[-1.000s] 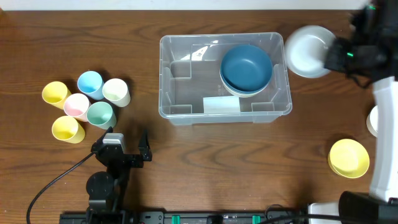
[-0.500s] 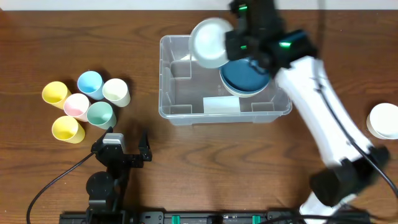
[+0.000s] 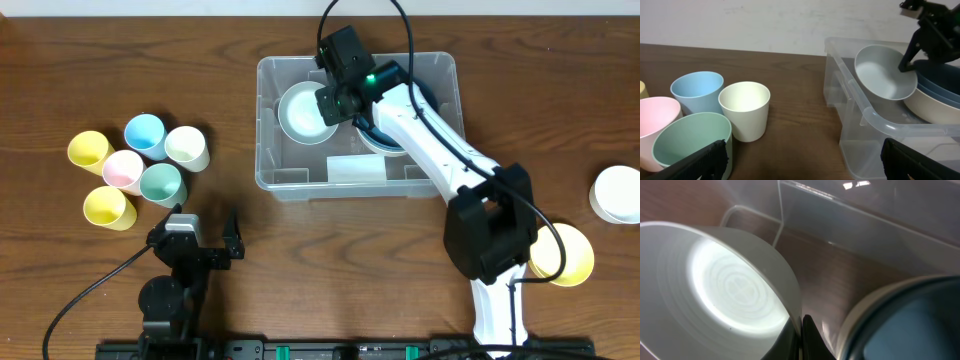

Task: Pack container
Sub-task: 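Carry the light grey bowl into the container's left side and lower it, then release the grey bowl and move the right gripper to the yellow bowl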

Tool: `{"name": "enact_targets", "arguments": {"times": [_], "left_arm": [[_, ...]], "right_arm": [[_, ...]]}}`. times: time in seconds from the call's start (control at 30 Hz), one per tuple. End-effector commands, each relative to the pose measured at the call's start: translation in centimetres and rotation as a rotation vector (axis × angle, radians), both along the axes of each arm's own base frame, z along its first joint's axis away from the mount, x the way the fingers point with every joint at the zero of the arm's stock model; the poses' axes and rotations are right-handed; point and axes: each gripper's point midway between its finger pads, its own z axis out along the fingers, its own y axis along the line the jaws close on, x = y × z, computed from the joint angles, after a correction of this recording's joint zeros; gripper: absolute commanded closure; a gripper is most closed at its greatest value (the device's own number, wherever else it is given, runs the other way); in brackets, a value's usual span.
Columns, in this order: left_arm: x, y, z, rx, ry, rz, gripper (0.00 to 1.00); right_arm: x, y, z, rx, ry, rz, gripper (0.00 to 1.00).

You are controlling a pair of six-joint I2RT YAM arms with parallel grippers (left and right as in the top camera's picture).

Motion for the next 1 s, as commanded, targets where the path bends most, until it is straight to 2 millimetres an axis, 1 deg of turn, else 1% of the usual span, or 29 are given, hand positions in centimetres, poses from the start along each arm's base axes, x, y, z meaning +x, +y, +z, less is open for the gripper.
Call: {"name": "enact_targets", "arguments": {"times": [0.0, 0.2, 0.5, 0.57, 0.6, 0.63, 0.7, 0.87, 0.93, 0.97], "left_arm": [[-0.1, -0.1, -1.3, 0.008, 0.039, -0.008, 0.02], [-0.1, -0.1, -1.3, 0.008, 0.039, -0.008, 0.02], [-0.1, -0.1, -1.3, 0.008, 0.039, -0.008, 0.02], [-0.1, -0.1, -1.3, 0.008, 0.039, -0.008, 0.02], [-0.1, -0.1, -1.3, 0.008, 0.039, -0.008, 0.02], [-0.1, -0.1, -1.3, 0.008, 0.038, -0.008, 0.02], [-0.1, -0.1, -1.3, 0.008, 0.039, -0.008, 0.02], [-0.1, -0.1, -1.3, 0.008, 0.039, -0.008, 0.02], [-0.1, -0.1, -1.3, 0.008, 0.039, -0.008, 0.02], [-0.1, -0.1, -1.3, 0.008, 0.039, -0.008, 0.02]], "right_arm": [[0.6, 1.0, -0.7, 0.003, -0.021, 0.001, 0.99], [1.6, 1.6, -1.5, 0.017, -0.044, 0.001, 0.99], [1.7, 1.5, -3.3, -0.003, -0.025, -0.003, 0.98], [1.7, 1.5, -3.5, -0.004, -0.022, -0.003, 0.90], [1.7, 1.5, -3.5, -0.005, -0.021, -0.003, 0.84], [1.7, 1.5, -3.5, -0.005, -0.022, -0.003, 0.81], [1.7, 1.5, -3.5, -0.004, -0.022, -0.003, 0.77], [1.6, 1.5, -3.2, -0.003, -0.022, -0.002, 0.77], [1.3, 1.7, -2.2, 0.012, -0.027, 0.007, 0.76], [1.1, 2.0, -1.4, 0.024, -0.031, 0.014, 0.77]]}}
